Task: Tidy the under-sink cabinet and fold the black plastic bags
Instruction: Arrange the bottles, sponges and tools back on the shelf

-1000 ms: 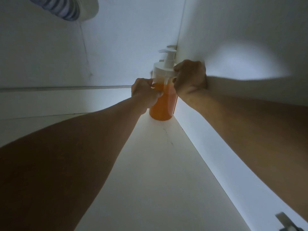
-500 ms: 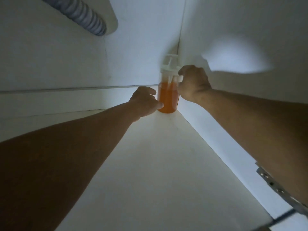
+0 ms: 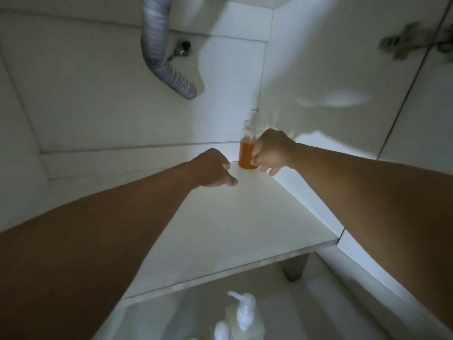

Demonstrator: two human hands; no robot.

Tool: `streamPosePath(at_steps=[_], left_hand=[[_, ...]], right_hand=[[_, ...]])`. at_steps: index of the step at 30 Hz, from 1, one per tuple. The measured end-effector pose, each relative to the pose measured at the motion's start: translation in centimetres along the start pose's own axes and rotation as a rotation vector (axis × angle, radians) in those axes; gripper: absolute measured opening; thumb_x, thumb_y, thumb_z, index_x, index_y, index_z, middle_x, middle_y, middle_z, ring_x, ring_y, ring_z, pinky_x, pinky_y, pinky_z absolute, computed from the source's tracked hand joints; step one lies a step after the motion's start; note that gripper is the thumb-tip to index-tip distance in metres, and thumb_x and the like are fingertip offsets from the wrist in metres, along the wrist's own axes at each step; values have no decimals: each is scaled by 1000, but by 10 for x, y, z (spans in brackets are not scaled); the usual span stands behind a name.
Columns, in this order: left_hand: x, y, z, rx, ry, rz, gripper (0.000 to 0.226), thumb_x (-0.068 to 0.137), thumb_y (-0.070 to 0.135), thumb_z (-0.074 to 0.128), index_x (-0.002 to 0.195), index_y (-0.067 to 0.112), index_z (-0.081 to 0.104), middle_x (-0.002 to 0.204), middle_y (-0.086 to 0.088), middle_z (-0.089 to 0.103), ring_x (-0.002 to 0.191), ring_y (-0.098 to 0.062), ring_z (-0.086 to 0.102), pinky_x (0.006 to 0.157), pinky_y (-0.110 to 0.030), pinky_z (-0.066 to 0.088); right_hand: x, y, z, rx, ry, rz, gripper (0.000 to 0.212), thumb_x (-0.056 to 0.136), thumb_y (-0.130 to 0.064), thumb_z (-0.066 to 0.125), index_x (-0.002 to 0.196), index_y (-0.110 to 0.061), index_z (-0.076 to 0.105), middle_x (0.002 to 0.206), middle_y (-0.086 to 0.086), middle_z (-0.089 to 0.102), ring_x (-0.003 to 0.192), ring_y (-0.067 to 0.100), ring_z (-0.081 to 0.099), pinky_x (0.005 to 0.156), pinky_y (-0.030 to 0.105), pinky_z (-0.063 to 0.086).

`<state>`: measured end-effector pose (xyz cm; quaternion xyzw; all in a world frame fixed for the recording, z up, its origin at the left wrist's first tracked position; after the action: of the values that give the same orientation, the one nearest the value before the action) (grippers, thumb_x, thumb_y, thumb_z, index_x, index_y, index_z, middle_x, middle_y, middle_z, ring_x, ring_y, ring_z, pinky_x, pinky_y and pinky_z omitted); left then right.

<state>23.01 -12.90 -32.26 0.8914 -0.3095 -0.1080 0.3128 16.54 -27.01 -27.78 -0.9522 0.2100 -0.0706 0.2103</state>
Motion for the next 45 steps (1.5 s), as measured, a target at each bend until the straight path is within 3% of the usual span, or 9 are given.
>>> streamPosePath(at_steps=[4,9,16,21,24,30,35,41,45], left_hand=[[-47,22,4,134,-115,-6,43,80,38,76,114,17,60,115,4,60,105,-18,59,100,-35,47],[-74,28,26,130,-156,-56,60,83,35,74,135,12,54,129,-2,60,115,-23,60,98,-34,49],[-97,17,100,79,-367,-162,25,84,10,74,102,-6,67,81,-15,68,72,-23,67,72,-33,60],[-126,-27,146,279,-686,-359,32,90,13,66,117,-4,62,112,-15,69,101,-26,66,94,-37,53],[-144,-51,162,464,-768,-409,40,90,20,68,124,1,59,127,-15,63,115,-27,61,100,-39,49],[-154,-81,176,609,-490,-298,76,78,26,81,141,6,44,132,-9,55,118,-30,55,99,-37,48],[-153,-109,195,550,-405,-253,81,72,31,84,139,14,42,133,-4,55,117,-25,56,97,-36,48],[-150,-126,216,495,-373,-222,76,66,42,85,128,20,49,121,1,58,110,-23,56,90,-33,46],[-149,-131,222,474,-349,-226,67,64,40,86,120,23,54,114,2,61,102,-24,60,87,-35,50]], right_hand=[[-40,18,6,6,-102,36,24,85,-10,70,106,-1,62,90,15,71,79,24,74,70,41,62],[-65,52,35,-37,-288,101,37,81,-15,80,112,-4,64,93,13,70,81,19,73,71,38,62],[-104,92,96,-44,-502,55,38,79,-12,81,113,-5,64,94,14,72,87,19,71,78,36,61],[-127,109,143,-68,-593,-19,39,75,-14,84,109,-7,67,100,13,71,83,19,72,70,31,61],[-135,113,170,-163,-567,-104,53,70,-25,88,116,-10,65,110,9,69,92,27,70,81,40,60],[-147,111,213,-156,-550,-158,91,71,-25,86,147,-14,37,137,5,52,120,25,54,94,26,45],[-146,110,236,-138,-519,-207,73,60,-27,91,123,-21,53,108,0,62,92,19,61,73,30,50],[-144,116,246,-83,-543,-216,60,63,-24,90,112,-18,57,92,-6,57,82,14,59,65,24,48],[-143,117,251,-62,-539,-242,62,63,-24,89,116,-17,57,99,-2,59,85,17,60,70,27,49]])
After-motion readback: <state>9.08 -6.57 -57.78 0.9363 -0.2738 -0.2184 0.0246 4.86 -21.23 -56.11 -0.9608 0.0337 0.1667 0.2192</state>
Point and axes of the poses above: each hand's wrist, its own x-axis towards the middle knuckle, its own z-axis out of the palm, y = z × x, the point moved 5 cm from there along x, towards the middle knuckle
